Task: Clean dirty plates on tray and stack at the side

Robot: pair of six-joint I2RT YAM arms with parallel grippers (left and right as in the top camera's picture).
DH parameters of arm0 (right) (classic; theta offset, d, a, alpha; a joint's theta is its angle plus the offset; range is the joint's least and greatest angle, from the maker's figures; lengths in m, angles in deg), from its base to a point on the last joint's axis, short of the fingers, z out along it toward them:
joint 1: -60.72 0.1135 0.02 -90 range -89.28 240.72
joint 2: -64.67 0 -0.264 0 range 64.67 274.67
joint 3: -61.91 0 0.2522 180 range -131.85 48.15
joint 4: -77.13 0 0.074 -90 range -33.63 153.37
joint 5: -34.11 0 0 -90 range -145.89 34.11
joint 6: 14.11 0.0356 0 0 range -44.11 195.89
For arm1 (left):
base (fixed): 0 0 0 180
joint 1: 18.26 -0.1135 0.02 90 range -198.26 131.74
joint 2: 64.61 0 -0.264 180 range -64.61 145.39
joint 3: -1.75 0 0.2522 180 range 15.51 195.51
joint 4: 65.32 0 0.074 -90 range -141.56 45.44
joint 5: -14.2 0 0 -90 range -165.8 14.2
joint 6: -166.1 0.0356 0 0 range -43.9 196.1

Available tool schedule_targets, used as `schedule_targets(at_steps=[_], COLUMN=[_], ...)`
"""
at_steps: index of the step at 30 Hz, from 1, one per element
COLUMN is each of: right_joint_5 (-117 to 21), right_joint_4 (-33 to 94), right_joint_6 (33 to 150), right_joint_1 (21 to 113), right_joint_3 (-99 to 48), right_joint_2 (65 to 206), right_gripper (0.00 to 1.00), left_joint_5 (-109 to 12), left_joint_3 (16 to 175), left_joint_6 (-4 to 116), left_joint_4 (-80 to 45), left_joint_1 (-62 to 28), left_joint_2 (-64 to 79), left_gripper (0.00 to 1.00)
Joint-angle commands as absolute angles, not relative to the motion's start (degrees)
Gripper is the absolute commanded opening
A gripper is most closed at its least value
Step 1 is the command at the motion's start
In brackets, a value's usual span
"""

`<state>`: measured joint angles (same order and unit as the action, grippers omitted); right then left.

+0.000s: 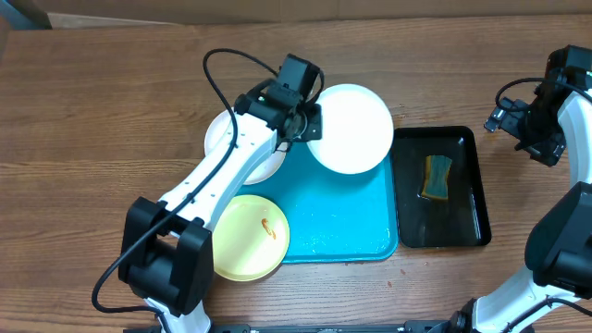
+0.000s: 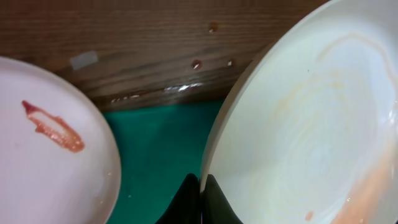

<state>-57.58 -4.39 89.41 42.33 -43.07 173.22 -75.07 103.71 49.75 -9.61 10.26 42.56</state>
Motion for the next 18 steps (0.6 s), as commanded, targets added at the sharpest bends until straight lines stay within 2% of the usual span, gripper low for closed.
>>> schedule_targets(at_steps=[1,7,18], right_joint_5=[-57.3,-57.27,-57.3], right_joint_4=[-4.2,-4.2,-4.2], right_joint_6=[89.83,89.85,89.85], right_joint_1=[42.0,42.0,42.0], right_joint_3=[-43.75,-43.75,-43.75], right_joint_2=[172.04,172.04,172.04], right_gripper=[1.0,1.0,1.0], left_joint_5=[-79.81,-90.69,-119.5], left_joint_3=[106.03,106.03,106.03], left_joint_6=[51.98,55.61,65.82], left_joint_4=[-12.69,-15.05,-16.45], left_joint_1=[15.13,22.58,40.44], left_joint_2=[42.41,42.41,42.41], left_gripper=[0.04,0.04,0.04])
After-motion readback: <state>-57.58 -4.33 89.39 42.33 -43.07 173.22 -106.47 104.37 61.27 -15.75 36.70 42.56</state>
